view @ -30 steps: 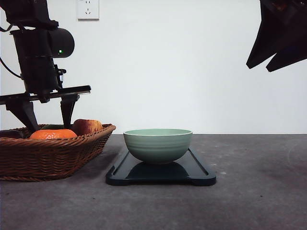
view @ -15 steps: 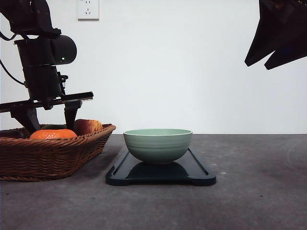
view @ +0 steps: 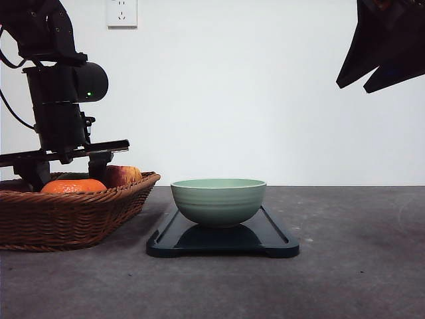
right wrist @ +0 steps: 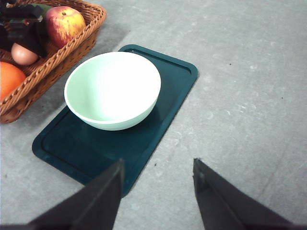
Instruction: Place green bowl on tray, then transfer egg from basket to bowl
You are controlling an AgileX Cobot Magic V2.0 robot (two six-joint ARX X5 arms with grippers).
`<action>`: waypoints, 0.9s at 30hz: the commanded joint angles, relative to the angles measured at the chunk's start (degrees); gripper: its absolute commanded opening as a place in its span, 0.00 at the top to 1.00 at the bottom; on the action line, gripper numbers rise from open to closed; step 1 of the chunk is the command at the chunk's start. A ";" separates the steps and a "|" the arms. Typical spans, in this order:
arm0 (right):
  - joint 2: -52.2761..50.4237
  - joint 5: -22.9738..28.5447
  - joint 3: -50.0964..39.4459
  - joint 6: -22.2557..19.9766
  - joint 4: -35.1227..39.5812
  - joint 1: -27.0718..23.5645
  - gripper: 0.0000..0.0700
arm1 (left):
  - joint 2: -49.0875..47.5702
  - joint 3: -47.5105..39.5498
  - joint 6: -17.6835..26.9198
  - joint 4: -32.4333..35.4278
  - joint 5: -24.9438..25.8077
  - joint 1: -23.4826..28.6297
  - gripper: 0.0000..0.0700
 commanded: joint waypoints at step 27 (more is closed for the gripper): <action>0.31 0.02 0.11 -0.43 0.59 0.42 0.59 | -0.23 1.49 4.47 0.54 -0.30 -0.26 0.79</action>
